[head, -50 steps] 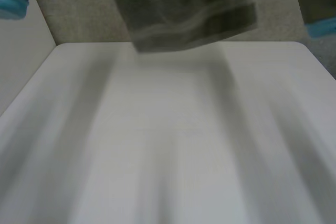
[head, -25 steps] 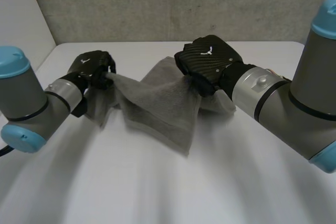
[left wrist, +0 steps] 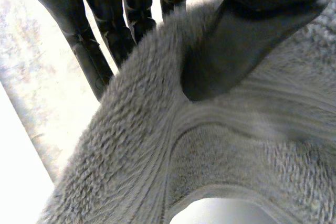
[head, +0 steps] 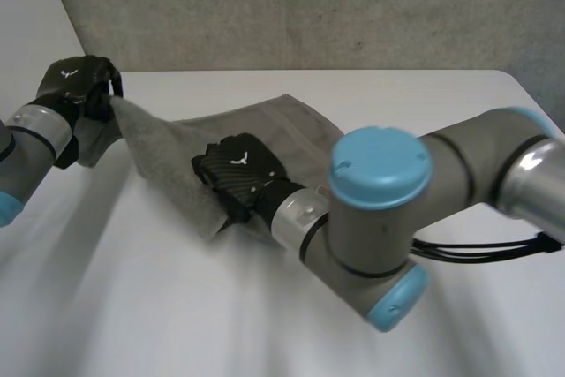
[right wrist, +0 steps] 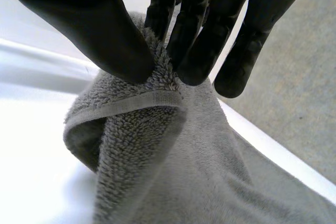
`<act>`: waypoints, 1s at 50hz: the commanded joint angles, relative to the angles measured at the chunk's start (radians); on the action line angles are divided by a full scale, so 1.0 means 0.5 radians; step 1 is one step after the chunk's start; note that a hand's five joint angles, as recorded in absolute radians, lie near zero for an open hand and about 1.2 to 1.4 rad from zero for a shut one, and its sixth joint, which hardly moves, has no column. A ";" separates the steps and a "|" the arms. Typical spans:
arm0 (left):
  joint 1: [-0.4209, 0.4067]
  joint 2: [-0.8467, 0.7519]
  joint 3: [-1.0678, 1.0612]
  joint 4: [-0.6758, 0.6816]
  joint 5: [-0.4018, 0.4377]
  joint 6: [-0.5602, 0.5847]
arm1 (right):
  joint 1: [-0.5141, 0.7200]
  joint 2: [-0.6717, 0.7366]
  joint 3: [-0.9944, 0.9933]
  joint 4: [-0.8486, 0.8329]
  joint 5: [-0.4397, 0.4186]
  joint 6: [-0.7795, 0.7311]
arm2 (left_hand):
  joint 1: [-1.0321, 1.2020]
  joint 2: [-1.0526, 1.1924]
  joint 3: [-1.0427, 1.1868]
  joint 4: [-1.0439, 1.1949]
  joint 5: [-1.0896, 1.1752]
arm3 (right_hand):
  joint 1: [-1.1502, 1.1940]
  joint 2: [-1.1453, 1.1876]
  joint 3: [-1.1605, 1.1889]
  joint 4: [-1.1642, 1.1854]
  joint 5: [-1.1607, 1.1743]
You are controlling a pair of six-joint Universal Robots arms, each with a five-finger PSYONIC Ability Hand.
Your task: Fold the towel.
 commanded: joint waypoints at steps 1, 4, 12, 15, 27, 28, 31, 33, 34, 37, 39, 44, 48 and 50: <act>0.031 -0.037 -0.050 -0.026 -0.012 0.076 | 0.024 0.135 -0.135 0.069 0.123 -0.018 | -0.781 -0.759 -0.772 -0.775 -0.768 | -1.905 -1.890 -1.911 -1.918 -1.917; 0.028 -0.024 -0.087 -0.063 -0.009 0.082 | 0.009 0.114 -0.141 0.134 0.135 -0.024 | -1.261 -1.239 -1.252 -1.255 -1.248 | -2.168 -2.152 -2.174 -2.181 -2.180; 0.016 0.040 -0.109 -0.210 0.000 0.073 | -0.184 -0.109 -0.068 0.290 0.144 -0.055 | -1.763 -1.741 -1.755 -1.757 -1.751 | -2.168 -2.152 -2.174 -2.181 -2.180; 0.000 0.117 -0.164 -0.330 0.006 0.070 | -0.331 -0.199 -0.004 0.324 0.144 -0.085 | -1.769 -1.747 -1.760 -1.763 -1.757 | -2.168 -2.152 -2.174 -2.181 -2.180; -0.236 0.543 -0.771 -0.391 -0.003 0.070 | -0.688 -0.260 0.272 0.425 0.135 -0.432 | -1.710 -1.688 -1.702 -1.704 -1.698 | -2.124 -2.109 -2.131 -2.137 -2.136; -0.260 0.601 -0.863 -0.388 -0.009 0.070 | -0.688 -0.260 0.273 0.425 0.135 -0.432 | -1.698 -1.676 -1.690 -1.693 -1.686 | -2.124 -2.108 -2.130 -2.137 -2.136; -0.331 0.669 -1.013 -0.373 -0.012 0.073 | -0.703 -0.227 0.316 0.352 0.129 -0.444 | -1.698 -1.676 -1.690 -1.692 -1.686 | -2.060 -2.044 -2.066 -2.072 -2.072; -0.376 0.681 -1.069 -0.355 -0.018 0.073 | -0.706 -0.199 0.331 0.281 0.129 -0.447 | -1.692 -1.670 -1.684 -1.687 -1.680 | -2.024 -2.009 -2.030 -2.037 -2.036; -0.377 0.681 -1.069 -0.354 -0.019 0.073 | -0.706 -0.166 0.346 0.211 0.126 -0.450 | -1.692 -1.670 -1.684 -1.687 -1.680 | -1.960 -1.945 -1.966 -1.973 -1.972; -0.475 0.687 -1.164 -0.290 -0.034 0.073 | -0.706 -0.098 0.356 0.098 0.117 -0.472 | -1.681 -1.659 -1.672 -1.675 -1.668 | -1.854 -1.839 -1.860 -1.867 -1.866; -0.558 0.675 -1.247 -0.208 -0.125 0.079 | -0.706 -0.061 0.356 0.057 0.117 -0.499 | -1.657 -1.635 -1.649 -1.651 -1.645 | -1.825 -1.809 -1.831 -1.837 -1.836; -0.641 0.632 -1.308 -0.036 -0.367 0.085 | -0.706 0.031 0.331 0.017 0.108 -0.576 | -1.616 -1.594 -1.608 -1.610 -1.604 | -1.713 -1.697 -1.719 -1.726 -1.725; -0.671 0.562 -1.318 0.038 -0.509 0.088 | -0.706 0.117 0.288 0.005 0.092 -0.576 | -1.569 -1.547 -1.561 -1.563 -1.557 | -1.549 -1.533 -1.555 -1.562 -1.561; -0.702 0.501 -1.321 0.053 -0.577 0.085 | -0.706 0.135 0.276 -0.007 0.083 -0.573 | -1.563 -1.541 -1.555 -1.557 -1.551 | -1.502 -1.486 -1.508 -1.514 -1.513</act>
